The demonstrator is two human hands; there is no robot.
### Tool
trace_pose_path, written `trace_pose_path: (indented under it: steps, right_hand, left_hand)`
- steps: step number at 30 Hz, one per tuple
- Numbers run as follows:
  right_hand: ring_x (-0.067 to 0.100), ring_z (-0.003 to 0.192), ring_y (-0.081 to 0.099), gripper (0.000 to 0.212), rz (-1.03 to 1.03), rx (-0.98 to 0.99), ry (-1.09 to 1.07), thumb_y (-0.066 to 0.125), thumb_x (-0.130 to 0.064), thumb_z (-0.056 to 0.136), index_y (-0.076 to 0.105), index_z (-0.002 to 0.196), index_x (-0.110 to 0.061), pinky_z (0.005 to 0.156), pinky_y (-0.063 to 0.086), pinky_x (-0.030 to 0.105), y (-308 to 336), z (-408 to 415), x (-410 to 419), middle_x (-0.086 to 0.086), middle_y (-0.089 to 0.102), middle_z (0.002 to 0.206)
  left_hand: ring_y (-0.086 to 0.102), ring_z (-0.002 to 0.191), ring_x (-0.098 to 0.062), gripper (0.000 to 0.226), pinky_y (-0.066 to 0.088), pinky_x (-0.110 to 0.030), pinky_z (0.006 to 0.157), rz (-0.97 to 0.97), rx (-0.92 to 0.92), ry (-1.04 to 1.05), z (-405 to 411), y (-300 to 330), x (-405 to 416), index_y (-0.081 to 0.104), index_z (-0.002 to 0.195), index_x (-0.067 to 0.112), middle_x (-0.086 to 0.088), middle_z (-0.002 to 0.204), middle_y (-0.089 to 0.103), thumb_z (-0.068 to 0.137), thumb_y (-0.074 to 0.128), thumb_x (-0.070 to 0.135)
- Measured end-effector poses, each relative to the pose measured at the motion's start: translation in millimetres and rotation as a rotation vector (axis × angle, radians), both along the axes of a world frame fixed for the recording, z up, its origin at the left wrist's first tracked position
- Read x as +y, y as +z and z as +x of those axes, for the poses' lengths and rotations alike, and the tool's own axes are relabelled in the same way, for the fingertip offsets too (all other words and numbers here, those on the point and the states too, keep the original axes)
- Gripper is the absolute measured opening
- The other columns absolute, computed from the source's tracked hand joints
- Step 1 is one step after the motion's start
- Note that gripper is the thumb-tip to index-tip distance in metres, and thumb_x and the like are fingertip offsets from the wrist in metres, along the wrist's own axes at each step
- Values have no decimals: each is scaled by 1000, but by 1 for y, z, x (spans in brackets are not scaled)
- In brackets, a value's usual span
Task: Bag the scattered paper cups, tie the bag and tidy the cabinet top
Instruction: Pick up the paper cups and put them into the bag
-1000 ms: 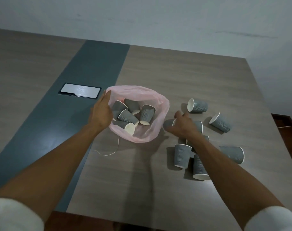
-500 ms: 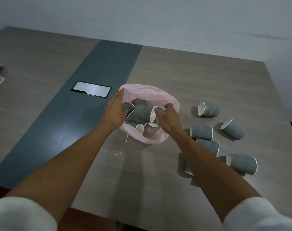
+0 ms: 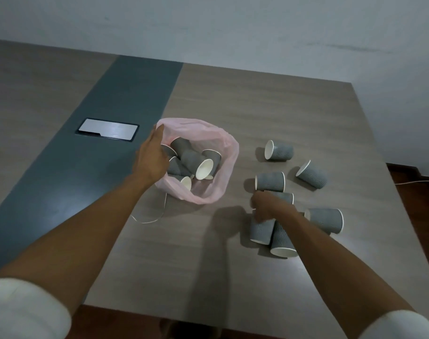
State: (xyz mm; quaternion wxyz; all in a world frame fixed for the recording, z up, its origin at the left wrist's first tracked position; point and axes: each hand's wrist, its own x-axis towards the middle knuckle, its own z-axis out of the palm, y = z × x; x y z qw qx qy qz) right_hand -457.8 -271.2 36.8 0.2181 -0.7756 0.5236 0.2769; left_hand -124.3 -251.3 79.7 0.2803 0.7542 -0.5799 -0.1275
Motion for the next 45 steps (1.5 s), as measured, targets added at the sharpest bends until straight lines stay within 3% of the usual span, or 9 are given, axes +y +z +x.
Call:
trace_pose_path:
  steps: [4,11,15,20,26,30,34,39,45]
  right_hand:
    - [32,104,68,24,-10,-80,-4,64,-12,87,71,107,-1,81,52,32,8,7,-1,15,72,110]
    - [14,65,57,11,-220,-938,-335,61,-18,82,67,84,-8,63,50,35,70,70,-31,2,66,75]
    - [16,68,72,18,-43,-1192,-503,64,-9,88,65,104,-3,62,60,34,55,116,-25,5,70,94]
    - [26,82,74,25,-169,-1102,-554,58,-4,87,64,110,-9,74,60,42,27,102,-28,4,67,111]
    - [43,121,50,41,-569,-386,-768,59,-21,87,54,125,-5,102,40,47,-2,10,-35,21,54,131]
    - [43,132,46,64,-459,-210,-1103,55,-35,90,37,142,-3,109,33,50,-19,-24,-28,23,49,142]
    - [40,132,50,77,-213,-301,-1229,61,-34,80,34,145,-2,113,35,52,-31,-40,-26,19,50,146]
    - [41,119,58,41,-245,-394,-1075,58,-22,83,59,121,-6,108,40,48,3,-14,-31,20,63,128]
    - [18,73,58,10,-151,-972,-791,71,-4,77,69,86,0,64,45,27,60,56,-46,16,68,80]
  left_hand:
    - [52,130,-40,71,45,-49,107,19,4,8,-8,-1,7,31,157,15,-10,157,42,91,53,-1]
    - [52,131,-39,73,44,-50,108,28,21,8,-6,2,14,30,157,18,-8,160,39,90,51,-1]
    - [51,132,-37,67,44,-47,109,32,24,13,-3,7,11,30,158,16,-10,158,41,95,52,5]
    - [48,135,-36,65,42,-43,110,14,25,5,-1,10,2,30,157,16,-8,159,40,97,49,4]
    - [48,134,-35,68,41,-39,107,-45,35,-25,-17,3,-10,33,155,12,-12,156,43,90,47,-3]
    - [46,137,-36,67,41,-42,111,-43,15,-30,-23,-6,-16,32,155,12,-11,158,41,92,49,2]
    - [46,137,-36,67,42,-45,112,-28,11,-34,-29,-6,-19,32,155,15,-9,160,39,91,49,4]
    - [48,134,-37,70,43,-43,108,-25,11,-38,-29,2,-18,32,155,14,-9,159,39,89,50,0]
    - [48,135,-32,68,40,-37,106,-8,62,-3,-16,13,-8,34,155,15,-7,159,40,91,51,5]
